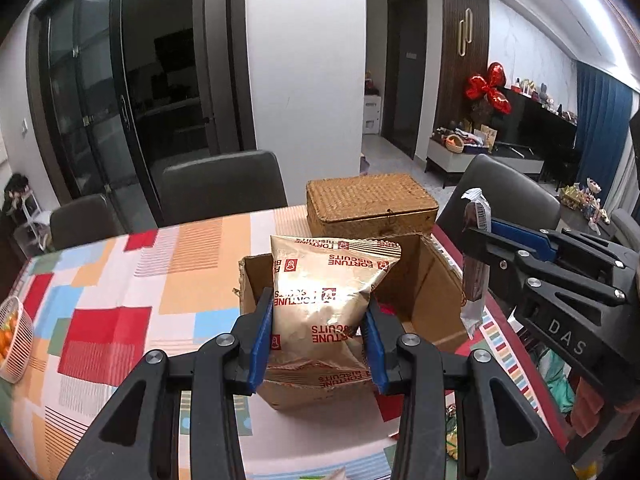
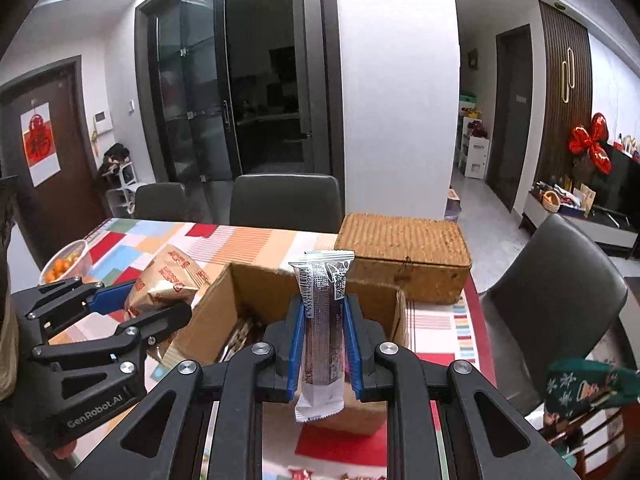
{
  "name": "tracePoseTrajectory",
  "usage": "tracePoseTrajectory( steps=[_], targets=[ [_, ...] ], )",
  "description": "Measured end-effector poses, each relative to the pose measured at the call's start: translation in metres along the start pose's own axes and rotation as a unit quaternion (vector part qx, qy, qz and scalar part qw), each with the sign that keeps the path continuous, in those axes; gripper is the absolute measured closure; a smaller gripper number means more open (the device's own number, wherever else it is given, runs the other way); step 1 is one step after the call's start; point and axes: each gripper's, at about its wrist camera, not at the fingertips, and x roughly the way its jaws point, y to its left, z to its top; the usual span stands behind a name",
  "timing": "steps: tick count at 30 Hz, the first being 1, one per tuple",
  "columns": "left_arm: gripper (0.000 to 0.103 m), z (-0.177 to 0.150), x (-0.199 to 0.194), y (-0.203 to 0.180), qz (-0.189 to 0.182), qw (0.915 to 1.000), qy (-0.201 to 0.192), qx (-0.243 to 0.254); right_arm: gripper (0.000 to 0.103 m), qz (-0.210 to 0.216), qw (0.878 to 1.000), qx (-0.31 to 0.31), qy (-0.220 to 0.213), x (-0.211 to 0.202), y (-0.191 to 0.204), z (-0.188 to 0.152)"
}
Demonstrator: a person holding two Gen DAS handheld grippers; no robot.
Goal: Organize snacks
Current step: 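Carry both snacks into the cardboard box and open both tools, then move both tools back toward the remaining snacks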
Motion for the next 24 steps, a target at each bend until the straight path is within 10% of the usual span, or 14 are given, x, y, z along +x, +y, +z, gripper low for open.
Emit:
tracePoseTrajectory(
  steps=[7, 11, 17, 24],
  targets=[
    [0.062, 0.019, 0.034, 0.005, -0.001, 0.9995, 0.026, -0.015, 0.083, -0.014, 0.999, -0.003, 0.030, 0.033, -0.003, 0.012],
    [0.039, 0.021, 0.042, 0.008, 0.025, 0.9990, 0.032, -0.015, 0.081, -0.022, 0.999, -0.003, 0.044, 0.052, -0.009, 0.015],
    [0.029, -0.006, 0.021, 0.005, 0.059, 0.9981, 0.018, 0.001, 0.048, -0.046, 0.998, -0.011, 0.043, 0.044, -0.012, -0.003],
    [0.018, -0.040, -0.019, 0.001, 0.063, 0.9979, -0.010, -0.006, 0.034, -0.055, 0.998, -0.030, 0.013, 0.000, 0.001, -0.039]
  ],
)
